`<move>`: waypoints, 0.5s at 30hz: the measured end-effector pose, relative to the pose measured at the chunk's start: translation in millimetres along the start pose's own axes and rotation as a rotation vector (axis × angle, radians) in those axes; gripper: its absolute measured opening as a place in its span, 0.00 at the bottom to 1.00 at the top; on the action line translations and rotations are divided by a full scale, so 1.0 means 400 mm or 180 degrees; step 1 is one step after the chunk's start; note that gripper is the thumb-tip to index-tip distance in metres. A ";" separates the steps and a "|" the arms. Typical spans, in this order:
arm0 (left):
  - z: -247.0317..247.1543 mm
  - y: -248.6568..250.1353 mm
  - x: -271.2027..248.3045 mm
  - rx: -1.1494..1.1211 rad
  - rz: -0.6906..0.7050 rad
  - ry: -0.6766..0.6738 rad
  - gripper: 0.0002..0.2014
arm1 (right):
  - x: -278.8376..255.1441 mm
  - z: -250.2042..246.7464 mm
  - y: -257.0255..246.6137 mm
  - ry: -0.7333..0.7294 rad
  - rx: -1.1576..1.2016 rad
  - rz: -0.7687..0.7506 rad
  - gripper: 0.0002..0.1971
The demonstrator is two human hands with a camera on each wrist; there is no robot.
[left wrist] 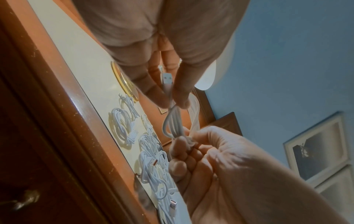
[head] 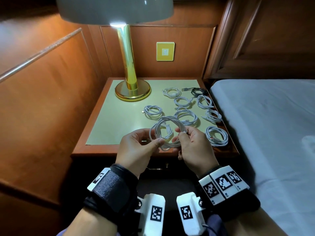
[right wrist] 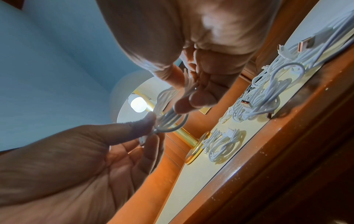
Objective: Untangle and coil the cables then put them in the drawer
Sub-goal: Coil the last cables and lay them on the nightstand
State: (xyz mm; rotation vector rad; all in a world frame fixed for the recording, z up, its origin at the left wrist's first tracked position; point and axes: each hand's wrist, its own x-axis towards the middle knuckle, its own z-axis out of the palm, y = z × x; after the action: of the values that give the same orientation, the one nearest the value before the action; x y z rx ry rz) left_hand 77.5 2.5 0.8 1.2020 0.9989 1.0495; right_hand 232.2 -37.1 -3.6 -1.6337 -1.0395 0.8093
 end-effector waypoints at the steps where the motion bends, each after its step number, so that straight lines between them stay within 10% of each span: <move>1: -0.001 0.001 0.002 0.0078 0.0070 0.0040 0.08 | -0.002 0.001 -0.002 -0.0032 0.0018 -0.0019 0.07; 15: -0.017 0.002 0.015 -0.0156 -0.0354 0.0333 0.09 | -0.017 0.010 -0.020 -0.0241 0.0275 -0.0071 0.05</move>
State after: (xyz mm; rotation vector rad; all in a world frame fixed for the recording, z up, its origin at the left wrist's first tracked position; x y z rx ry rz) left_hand 72.1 10.1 0.7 1.0484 1.1024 1.0517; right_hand 224.0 -40.6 3.3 -1.5262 -1.0594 0.8948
